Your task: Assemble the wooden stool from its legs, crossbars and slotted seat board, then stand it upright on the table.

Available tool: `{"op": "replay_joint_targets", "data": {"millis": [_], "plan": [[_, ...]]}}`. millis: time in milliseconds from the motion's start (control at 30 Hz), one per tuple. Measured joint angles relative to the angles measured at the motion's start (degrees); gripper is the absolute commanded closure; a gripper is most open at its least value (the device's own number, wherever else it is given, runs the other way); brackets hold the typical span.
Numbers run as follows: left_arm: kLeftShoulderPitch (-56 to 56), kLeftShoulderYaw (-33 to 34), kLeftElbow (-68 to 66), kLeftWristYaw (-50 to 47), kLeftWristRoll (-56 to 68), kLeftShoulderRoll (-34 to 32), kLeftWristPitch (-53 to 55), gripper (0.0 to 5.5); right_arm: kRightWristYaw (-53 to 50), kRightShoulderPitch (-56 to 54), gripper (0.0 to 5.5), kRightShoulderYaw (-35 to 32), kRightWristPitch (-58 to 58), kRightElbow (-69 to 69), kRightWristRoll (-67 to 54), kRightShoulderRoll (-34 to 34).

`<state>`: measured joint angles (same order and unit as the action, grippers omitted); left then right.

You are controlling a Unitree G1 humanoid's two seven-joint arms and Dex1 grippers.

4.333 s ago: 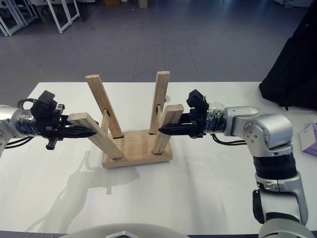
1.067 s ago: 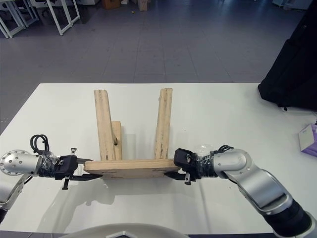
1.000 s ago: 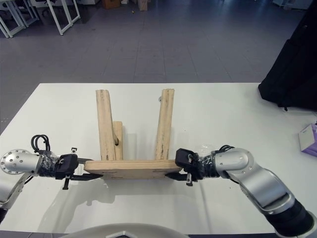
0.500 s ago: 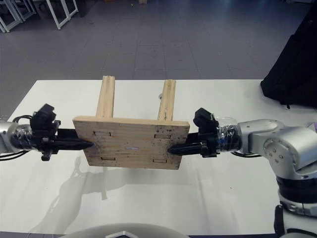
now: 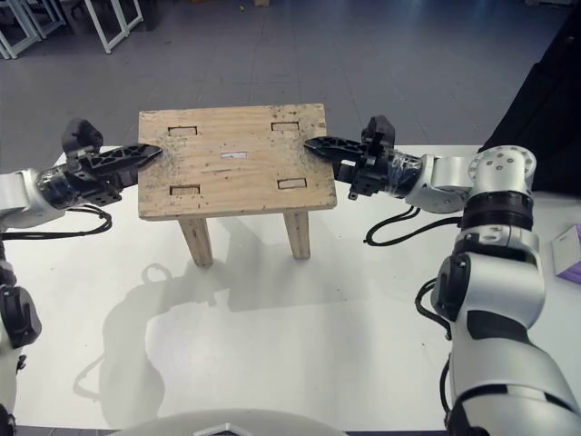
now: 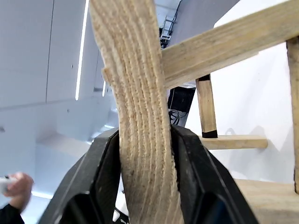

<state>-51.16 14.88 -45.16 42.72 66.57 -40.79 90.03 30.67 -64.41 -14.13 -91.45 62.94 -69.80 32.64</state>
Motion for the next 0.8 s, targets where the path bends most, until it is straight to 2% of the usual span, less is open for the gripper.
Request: {"op": "replay_joint_targets", "data": {"millis": [100, 267, 400, 500, 600, 667, 800], "plan": [[-2.75, 3.95, -9.46, -5.91, -2.94, 2.29, 1.06, 2.93, -4.66, -1.76, 3.22, -4.33, -0.66, 8.27, 2.28, -1.27], [-5.17, 9.04, -14.64, -10.55, -6.68, 2.70, -0.88, 2.11, -9.28, -2.49, 2.32, -10.85, 2.05, 11.83, 5.25, -1.20], [-4.43, 10.35, -12.93, -9.67, -9.22, 0.43, -0.79, 2.08, -11.03, -1.41, 1.57, -16.13, 4.50, 11.82, 6.99, 1.54], [-2.54, 11.36, -11.48, -7.07, -11.25, -2.80, -3.03, 2.08, -11.22, 1.93, 1.57, -21.15, 6.55, 11.16, 6.71, 3.43], [-1.60, 14.69, -14.35, -5.90, -11.87, -3.83, -4.90, 2.08, -11.43, 5.54, 1.57, -24.56, 7.35, 9.12, 6.60, 2.55], [-0.85, 18.64, -17.82, -5.57, -11.77, -4.21, -5.87, 2.08, -12.00, 7.67, 1.57, -26.82, 7.42, 6.12, 6.50, -0.80], [0.38, 21.99, -19.55, -5.70, -11.92, -4.57, -7.86, 2.08, -14.50, 10.70, 1.57, -29.83, 6.52, 0.77, 6.24, -5.42]]}}
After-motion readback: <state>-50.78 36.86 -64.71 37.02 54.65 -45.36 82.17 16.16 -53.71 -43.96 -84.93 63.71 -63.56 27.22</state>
